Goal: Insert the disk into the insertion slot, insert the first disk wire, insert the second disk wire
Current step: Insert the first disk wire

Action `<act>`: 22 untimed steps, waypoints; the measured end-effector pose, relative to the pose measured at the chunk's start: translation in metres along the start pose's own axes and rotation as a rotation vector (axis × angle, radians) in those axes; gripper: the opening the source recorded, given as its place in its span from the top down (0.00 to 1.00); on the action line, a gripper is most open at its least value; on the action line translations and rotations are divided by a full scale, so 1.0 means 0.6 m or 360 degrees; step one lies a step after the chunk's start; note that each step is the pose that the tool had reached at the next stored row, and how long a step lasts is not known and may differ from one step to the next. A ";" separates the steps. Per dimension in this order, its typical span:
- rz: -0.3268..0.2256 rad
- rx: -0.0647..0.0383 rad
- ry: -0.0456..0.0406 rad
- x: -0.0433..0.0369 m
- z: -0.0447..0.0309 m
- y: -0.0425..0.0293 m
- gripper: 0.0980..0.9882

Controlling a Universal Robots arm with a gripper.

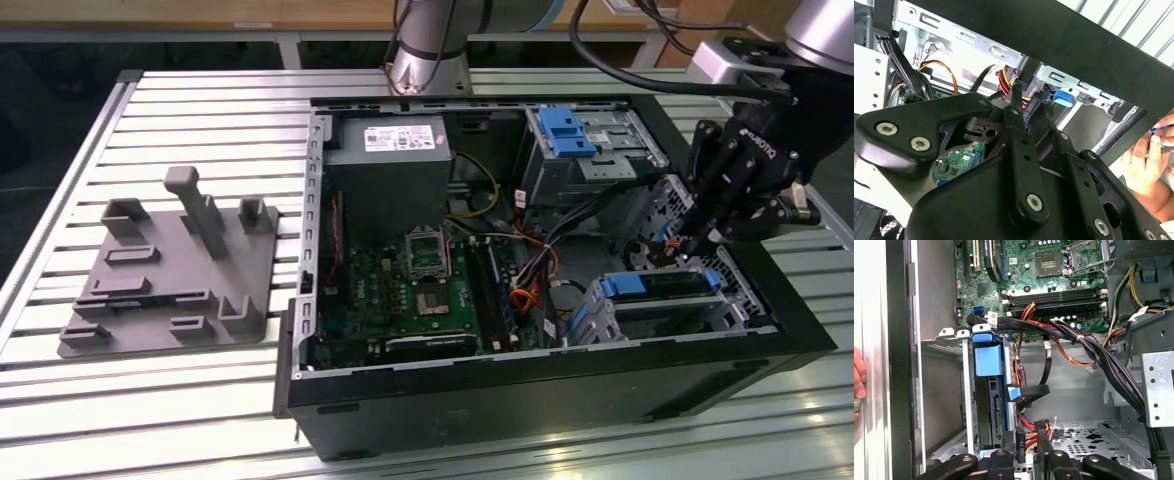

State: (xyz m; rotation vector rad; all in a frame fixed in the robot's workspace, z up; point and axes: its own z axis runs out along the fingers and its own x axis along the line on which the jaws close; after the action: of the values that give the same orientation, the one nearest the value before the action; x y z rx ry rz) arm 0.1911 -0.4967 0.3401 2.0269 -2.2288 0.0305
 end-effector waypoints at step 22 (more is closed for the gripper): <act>-0.0106 0.0017 0.0007 0.003 0.003 0.007 0.92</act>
State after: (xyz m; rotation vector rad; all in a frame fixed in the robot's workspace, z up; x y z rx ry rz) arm 0.1867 -0.4982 0.3385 2.1030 -2.1613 0.0400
